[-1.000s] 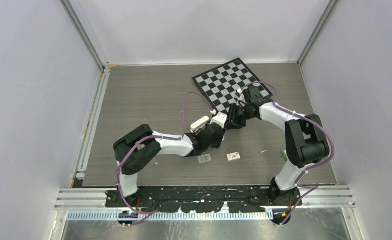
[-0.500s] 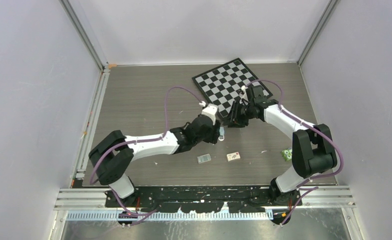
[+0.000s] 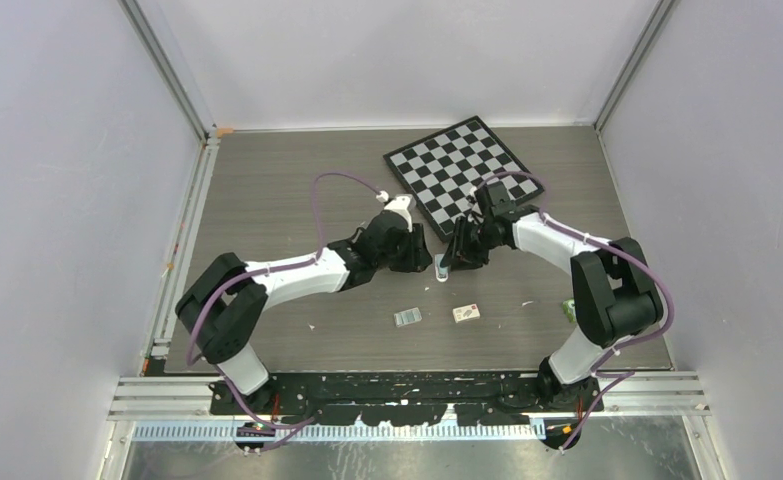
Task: Load the staples into the stapler
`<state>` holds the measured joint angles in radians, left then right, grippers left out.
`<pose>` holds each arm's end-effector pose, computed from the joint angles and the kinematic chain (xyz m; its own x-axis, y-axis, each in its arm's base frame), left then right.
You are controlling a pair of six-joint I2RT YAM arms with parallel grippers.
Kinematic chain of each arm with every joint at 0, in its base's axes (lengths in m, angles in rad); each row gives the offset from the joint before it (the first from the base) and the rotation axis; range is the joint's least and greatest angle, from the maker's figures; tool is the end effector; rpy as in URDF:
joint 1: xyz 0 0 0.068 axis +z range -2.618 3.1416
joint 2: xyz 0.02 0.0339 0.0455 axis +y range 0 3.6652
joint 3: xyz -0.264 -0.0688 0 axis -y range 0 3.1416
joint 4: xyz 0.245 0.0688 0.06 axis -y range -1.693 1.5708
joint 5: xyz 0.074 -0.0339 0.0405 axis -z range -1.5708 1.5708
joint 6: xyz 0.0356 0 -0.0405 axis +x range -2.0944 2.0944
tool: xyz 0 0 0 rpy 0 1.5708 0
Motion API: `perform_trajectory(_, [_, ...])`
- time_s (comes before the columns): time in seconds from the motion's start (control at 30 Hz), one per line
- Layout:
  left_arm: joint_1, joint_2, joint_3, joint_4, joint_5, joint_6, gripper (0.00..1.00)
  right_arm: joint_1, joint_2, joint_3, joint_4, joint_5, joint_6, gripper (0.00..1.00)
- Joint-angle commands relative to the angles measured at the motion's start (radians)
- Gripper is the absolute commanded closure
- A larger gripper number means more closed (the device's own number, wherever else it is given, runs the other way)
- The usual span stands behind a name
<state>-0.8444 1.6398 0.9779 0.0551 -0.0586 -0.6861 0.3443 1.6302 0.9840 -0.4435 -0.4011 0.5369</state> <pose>0.2396 -0.2665 0.2112 -0.7456 -0.1130 -0.6568 0.3128 0.8109 -0.4946 0.2935 0.1200 0.1828 -0.9630 0.1549 -0.2206 0.0136 0.8453 0.5341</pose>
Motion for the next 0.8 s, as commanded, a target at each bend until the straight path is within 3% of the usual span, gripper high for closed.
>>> perform_trajectory(0.0, [-0.002,0.026,0.020,0.019,0.043,-0.028,0.56,0.021,0.021,-0.015,0.014,0.038,0.021,0.64])
perform_trajectory(0.77, [-0.005,0.172,0.024,0.111,0.119,-0.038,0.61,0.046,0.038,-0.185,0.084,0.168,0.035,0.77])
